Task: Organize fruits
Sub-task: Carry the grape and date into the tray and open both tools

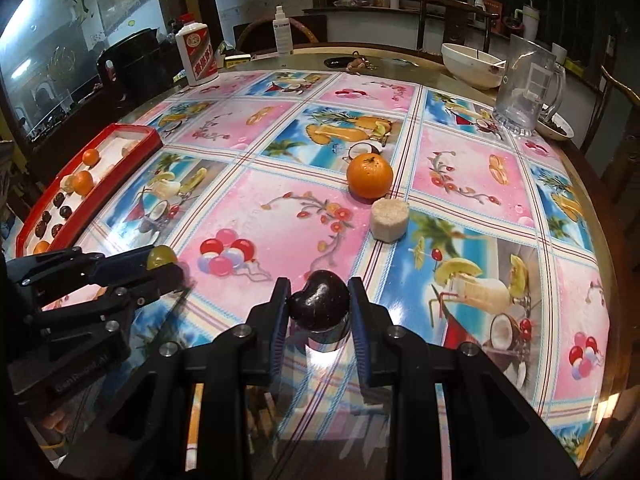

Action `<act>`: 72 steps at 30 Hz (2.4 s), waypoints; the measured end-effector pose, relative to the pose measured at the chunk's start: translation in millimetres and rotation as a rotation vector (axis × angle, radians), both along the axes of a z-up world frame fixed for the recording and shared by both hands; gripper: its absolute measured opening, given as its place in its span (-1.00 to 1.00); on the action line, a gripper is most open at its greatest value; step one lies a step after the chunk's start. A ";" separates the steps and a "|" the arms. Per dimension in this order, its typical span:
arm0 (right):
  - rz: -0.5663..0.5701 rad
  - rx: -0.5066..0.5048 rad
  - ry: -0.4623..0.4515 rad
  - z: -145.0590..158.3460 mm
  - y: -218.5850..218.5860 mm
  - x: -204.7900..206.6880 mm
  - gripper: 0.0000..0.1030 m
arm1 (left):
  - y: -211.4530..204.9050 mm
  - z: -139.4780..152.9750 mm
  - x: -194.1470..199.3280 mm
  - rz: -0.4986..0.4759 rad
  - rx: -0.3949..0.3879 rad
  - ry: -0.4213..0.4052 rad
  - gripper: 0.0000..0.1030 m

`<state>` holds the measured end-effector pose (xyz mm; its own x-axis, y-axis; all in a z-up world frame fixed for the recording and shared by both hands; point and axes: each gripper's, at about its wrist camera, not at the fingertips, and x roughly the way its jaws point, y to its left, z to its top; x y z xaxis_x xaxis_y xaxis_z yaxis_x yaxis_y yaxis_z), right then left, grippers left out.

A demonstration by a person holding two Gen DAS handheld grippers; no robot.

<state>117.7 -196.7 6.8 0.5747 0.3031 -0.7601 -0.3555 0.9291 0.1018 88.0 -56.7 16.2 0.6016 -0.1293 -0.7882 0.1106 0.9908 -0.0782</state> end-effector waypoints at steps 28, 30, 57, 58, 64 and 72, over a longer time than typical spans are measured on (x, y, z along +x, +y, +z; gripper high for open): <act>0.081 0.009 0.010 10.4 76.7 -46.5 -0.40 | 93.6 13.1 -53.4 0.079 -0.119 -0.007 -0.55; 0.099 0.013 0.006 14.9 88.3 -44.8 -0.40 | 104.0 19.1 -54.4 0.098 -0.130 -0.023 -0.55; 0.395 0.027 -0.021 31.7 305.5 -19.2 -0.40 | 274.3 17.3 -51.5 0.385 -0.041 -0.034 -0.55; 0.391 0.020 -0.017 29.6 306.4 -17.2 -0.40 | 274.7 15.1 -49.4 0.383 -0.041 -0.028 -0.55; 0.368 0.006 0.028 16.7 310.4 -6.0 -0.40 | 277.8 6.5 -42.0 0.374 -0.053 -0.009 -0.54; 0.368 -0.025 0.055 8.7 315.6 -5.4 -0.39 | 277.5 0.7 -37.0 0.379 -0.040 0.018 -0.52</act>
